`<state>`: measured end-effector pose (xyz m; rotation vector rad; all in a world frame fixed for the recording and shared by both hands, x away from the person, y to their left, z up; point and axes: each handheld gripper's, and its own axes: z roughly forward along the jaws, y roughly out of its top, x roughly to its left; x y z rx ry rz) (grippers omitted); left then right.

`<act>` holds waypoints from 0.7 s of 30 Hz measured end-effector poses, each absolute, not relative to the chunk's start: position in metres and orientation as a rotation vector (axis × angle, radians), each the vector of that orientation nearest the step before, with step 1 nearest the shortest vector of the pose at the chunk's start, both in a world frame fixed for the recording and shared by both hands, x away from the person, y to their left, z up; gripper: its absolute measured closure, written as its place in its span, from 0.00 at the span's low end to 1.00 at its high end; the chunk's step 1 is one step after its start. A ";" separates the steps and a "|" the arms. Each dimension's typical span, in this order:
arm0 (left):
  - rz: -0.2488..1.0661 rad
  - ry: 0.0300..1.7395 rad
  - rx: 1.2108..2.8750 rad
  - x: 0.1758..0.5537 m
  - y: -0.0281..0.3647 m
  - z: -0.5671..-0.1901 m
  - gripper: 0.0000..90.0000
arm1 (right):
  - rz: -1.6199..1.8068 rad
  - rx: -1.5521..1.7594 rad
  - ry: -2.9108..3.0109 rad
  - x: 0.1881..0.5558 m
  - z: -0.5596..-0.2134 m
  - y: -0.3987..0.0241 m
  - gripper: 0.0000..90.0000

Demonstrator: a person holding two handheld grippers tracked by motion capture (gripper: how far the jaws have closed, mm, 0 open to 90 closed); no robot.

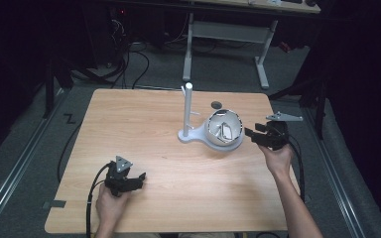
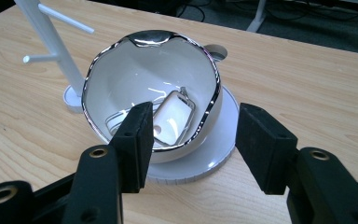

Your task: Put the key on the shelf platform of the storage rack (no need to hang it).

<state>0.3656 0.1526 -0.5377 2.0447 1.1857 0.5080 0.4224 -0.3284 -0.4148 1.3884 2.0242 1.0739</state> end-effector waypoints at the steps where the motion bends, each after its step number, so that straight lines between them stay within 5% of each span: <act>1: 0.507 1.185 2.046 0.366 0.153 -0.538 0.26 | 1.071 1.391 2.025 0.421 -0.415 -0.329 0.52; 21: 0.509 1.185 2.046 0.366 0.153 -0.538 0.26 | 1.146 1.368 1.981 0.381 -0.411 -0.339 0.52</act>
